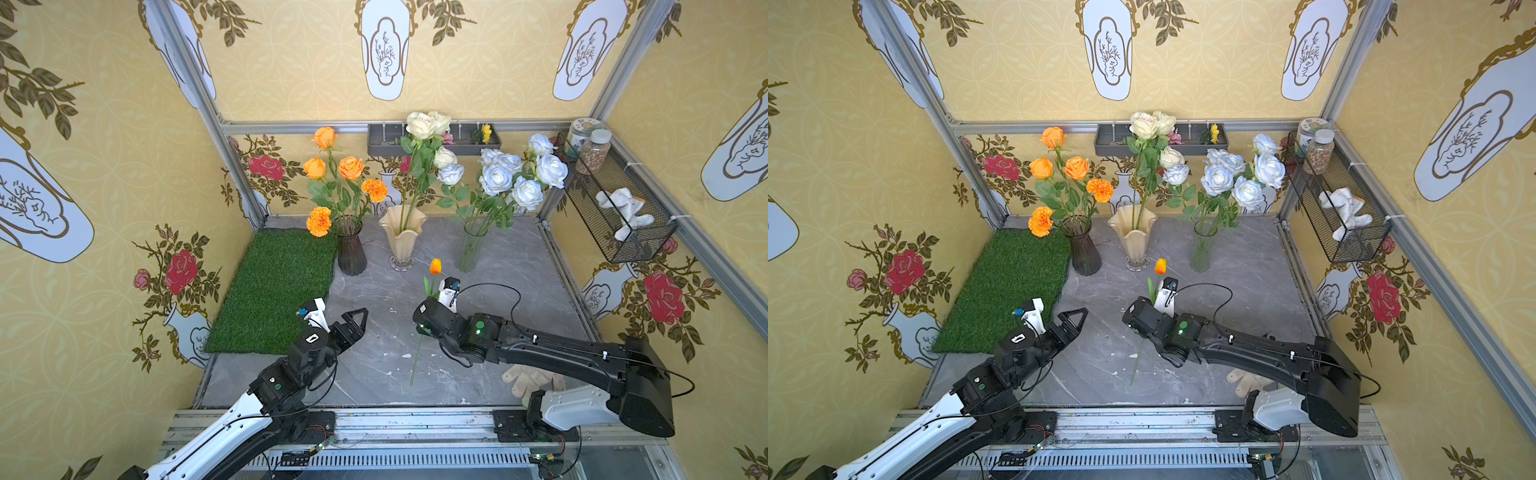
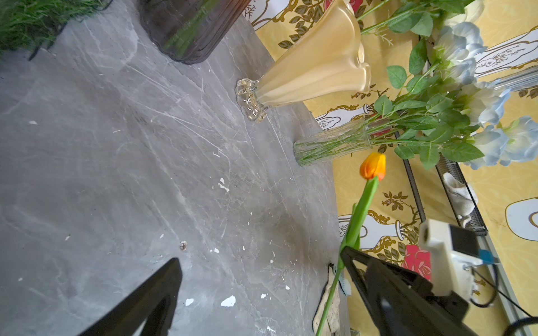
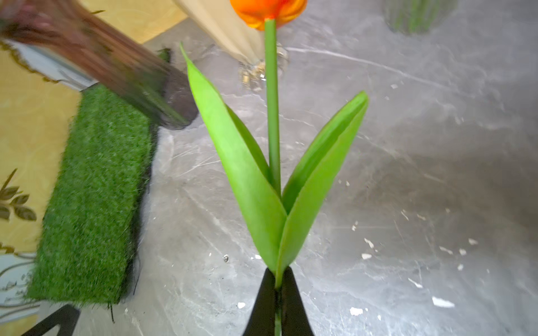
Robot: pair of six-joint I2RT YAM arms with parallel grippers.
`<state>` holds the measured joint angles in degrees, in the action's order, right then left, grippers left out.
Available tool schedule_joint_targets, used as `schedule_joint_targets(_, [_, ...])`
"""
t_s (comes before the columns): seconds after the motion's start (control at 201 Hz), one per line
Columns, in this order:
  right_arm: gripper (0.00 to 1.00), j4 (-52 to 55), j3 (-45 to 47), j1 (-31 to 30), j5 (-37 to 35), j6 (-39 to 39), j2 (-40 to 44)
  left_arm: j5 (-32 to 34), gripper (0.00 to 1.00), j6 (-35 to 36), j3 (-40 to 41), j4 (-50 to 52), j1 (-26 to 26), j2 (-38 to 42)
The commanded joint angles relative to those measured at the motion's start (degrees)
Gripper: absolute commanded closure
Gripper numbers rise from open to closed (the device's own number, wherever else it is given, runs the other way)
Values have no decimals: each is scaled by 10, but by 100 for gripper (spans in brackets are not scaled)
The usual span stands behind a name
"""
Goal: Arrange the flowers in different vases according to their colors
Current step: Pick up the flower at the center of the board, then insert the flower into the vase.
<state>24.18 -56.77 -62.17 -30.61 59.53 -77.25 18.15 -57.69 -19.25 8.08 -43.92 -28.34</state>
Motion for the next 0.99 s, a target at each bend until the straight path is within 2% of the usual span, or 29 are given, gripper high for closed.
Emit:
schedule_joint_targets(0.0, [100, -124, -36, -10, -24, -223, 0, -17, 0, 6, -2, -30, 0, -2])
schedule_joint_targets(0.139, [100, -218, -104, -11, -21, -424, -37, -24, 0, 3, 12, -55, 0, 7])
schedule_joint_targets(0.244, [100, -318, -139, 12, 6, -523, -68, -15, 0, -3, 22, -61, 0, 21])
schedule_joint_targets(0.378, [100, -395, -207, 90, 102, -516, -123, -3, 0, -7, 32, -64, 0, 38])
schedule_joint_targets(0.488, [100, -487, -266, 131, 154, -522, -184, 4, 0, -8, 36, -68, 0, 43])
schedule_joint_targets(0.672, [100, -688, -351, 136, 200, -597, -301, 13, 0, -1, 39, -89, 0, 27])
schedule_joint_targets(0.836, [100, -692, -478, 135, 231, -611, -392, 14, 0, 8, 34, -97, 1, 15])
schedule_joint_targets(0.986, [100, -674, -590, 138, 246, -654, -466, 19, 0, 9, 39, -98, 1, 25])
